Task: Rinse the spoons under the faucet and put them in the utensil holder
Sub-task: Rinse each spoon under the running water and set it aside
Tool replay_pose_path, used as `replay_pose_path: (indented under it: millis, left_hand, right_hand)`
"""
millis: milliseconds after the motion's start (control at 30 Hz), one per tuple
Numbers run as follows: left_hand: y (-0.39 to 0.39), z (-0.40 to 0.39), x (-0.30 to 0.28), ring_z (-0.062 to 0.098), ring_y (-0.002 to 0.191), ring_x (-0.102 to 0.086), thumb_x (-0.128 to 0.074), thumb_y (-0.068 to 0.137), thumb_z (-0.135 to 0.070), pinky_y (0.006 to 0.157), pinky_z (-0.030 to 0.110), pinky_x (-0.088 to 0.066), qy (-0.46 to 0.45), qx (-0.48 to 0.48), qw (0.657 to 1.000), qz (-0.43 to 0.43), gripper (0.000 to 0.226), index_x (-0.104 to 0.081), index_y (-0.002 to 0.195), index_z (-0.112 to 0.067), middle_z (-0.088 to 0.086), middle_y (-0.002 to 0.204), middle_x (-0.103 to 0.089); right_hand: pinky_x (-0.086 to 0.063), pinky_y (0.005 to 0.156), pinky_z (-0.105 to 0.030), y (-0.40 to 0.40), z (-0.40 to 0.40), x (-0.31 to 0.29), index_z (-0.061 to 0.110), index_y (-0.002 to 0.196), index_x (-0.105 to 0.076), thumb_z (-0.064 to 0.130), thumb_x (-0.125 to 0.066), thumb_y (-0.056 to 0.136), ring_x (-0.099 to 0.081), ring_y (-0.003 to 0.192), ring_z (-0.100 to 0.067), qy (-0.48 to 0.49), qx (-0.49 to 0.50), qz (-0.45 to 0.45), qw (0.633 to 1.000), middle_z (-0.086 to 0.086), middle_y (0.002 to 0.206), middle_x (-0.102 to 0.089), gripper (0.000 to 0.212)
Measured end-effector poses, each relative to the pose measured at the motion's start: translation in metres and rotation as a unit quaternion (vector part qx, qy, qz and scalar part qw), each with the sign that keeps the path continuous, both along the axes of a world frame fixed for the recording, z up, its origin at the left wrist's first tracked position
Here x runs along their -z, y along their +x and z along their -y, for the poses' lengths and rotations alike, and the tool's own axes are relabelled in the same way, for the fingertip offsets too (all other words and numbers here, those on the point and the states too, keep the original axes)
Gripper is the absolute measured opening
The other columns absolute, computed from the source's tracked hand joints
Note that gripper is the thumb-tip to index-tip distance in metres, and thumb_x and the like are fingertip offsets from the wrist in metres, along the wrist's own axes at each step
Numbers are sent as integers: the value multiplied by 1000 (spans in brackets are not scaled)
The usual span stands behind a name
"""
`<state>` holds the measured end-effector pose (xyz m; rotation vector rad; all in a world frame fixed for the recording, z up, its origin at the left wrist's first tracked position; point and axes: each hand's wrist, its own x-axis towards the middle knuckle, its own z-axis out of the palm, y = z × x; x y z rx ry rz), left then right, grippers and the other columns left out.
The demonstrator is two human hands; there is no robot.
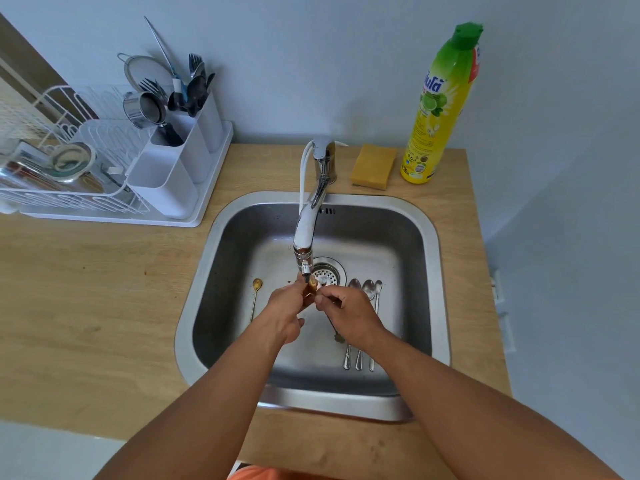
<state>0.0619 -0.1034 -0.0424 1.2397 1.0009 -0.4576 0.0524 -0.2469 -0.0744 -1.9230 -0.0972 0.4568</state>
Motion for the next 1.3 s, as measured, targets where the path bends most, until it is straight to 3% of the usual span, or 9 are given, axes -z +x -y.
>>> replay_pose_path:
  millis: [100,233,433,567,667,733,900,1067,1300]
  left_hand:
    - [-1,-2,2,12,97,-71,-60,101,-44,109,52,-28,-13,-19,1000,-1,34,-76,99,-15,-4,89,-79]
    - [-4,-5,2,16,107,-67,-65,98,-46,110,53,-31,2,-60,998,-14,32,-76,100,-15,-4,99,-75]
    - [-11,-8,1,21,109,-61,-56,104,-39,104,43,-42,142,11,987,70,23,-73,93,-28,-9,102,-72]
    - [-8,-1,-11,13,103,-67,-47,109,-28,92,32,-39,52,118,988,86,28,-76,111,-25,-9,106,-76]
    - [-6,-1,-15,7,97,-68,-47,109,-29,66,22,-39,7,132,987,89,30,-71,126,-22,-6,118,-75]
    - [-8,-3,-13,5,95,-69,-54,106,-32,66,22,-37,0,126,988,94,29,-71,127,-22,-4,120,-74]
    - [-5,1,-7,0,66,-69,-76,90,-39,61,22,-41,63,84,990,94,17,-78,93,-22,-7,81,-79]
    - [1,4,-6,4,64,-66,-65,101,-34,37,16,-47,80,26,993,81,24,-81,86,-23,-10,75,-78]
    - [-8,-1,-2,15,101,-70,-71,96,-32,90,29,-45,91,90,987,96,12,-80,90,-25,-4,90,-80]
  right_hand:
    - [-45,61,-18,-1,0,-1,28,87,-76,27,-66,100,-57,61,-1,18,0,-9,1000,20,69,-67,17]
    - [-56,80,-32,1,-2,-1,22,92,-79,29,-66,100,-70,86,-22,43,25,-41,998,-1,86,-76,17]
    - [-52,78,-22,3,0,-1,23,87,-78,26,-65,101,-69,83,-7,53,35,-53,997,6,85,-77,19]
    - [-53,82,-27,3,-1,-2,18,88,-77,23,-62,102,-69,84,-12,62,18,-64,996,2,87,-77,22]
    - [-48,75,-29,2,0,-1,15,86,-76,23,-60,103,-61,77,-13,67,11,-69,995,-11,88,-75,25]
    - [-46,73,-34,3,0,0,15,87,-77,26,-60,103,-58,76,-18,63,8,-70,996,-20,91,-73,26]
    - [-51,75,-37,2,-2,1,17,90,-78,28,-63,103,-61,74,-22,70,14,-74,995,-15,89,-76,23]
    - [-56,89,-37,1,-8,0,17,94,-80,24,-62,103,-72,91,-25,67,32,-72,995,1,89,-79,21]
    - [-51,74,-22,4,-10,-1,17,88,-79,20,-61,104,-66,73,-1,80,45,-78,993,4,84,-79,24]
